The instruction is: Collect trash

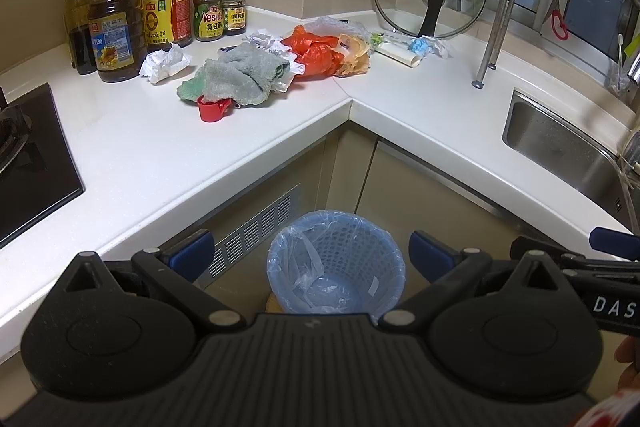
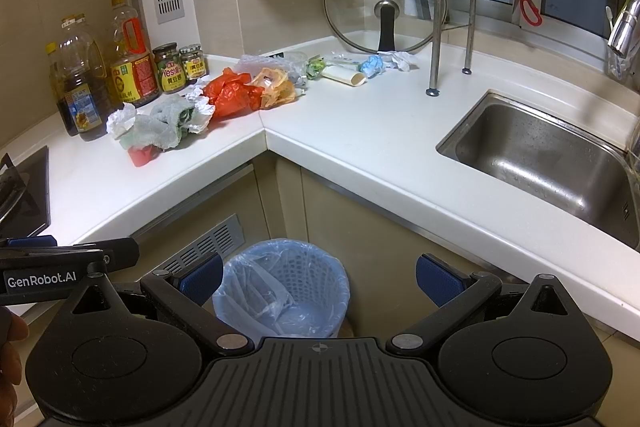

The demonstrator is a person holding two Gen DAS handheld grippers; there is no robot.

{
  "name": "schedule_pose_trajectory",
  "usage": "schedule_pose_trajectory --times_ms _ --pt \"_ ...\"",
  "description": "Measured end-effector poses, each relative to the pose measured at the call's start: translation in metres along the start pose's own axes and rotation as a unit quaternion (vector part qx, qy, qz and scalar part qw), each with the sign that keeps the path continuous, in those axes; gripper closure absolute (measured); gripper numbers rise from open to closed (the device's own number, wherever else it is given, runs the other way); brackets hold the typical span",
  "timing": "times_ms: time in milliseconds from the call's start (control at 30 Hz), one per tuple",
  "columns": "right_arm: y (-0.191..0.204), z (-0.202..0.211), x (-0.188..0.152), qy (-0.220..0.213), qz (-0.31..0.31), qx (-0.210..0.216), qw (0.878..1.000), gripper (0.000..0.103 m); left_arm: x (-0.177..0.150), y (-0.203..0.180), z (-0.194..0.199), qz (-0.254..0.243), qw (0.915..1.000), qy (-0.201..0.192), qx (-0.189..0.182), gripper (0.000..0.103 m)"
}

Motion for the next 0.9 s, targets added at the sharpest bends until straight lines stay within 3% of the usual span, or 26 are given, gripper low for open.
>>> schedule_pose_trajectory --times_ms 900 --pt "0.0016 -0.0031 0.0017 0.000 0.000 0.000 1.000 0.000 0.0015 0.0010 -0.0011 0.003 1.0000 0.001 -0.003 0.000"
Point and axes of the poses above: each gripper's, at about its wrist camera, not at the fingertips, and z roughly against the way its jaws point, y to its left, x to its top, the point moved 9 cm from there along -z, roughly the way its jaws point, and after that the axes turned 4 degrees about y, right-handed, at the moved point
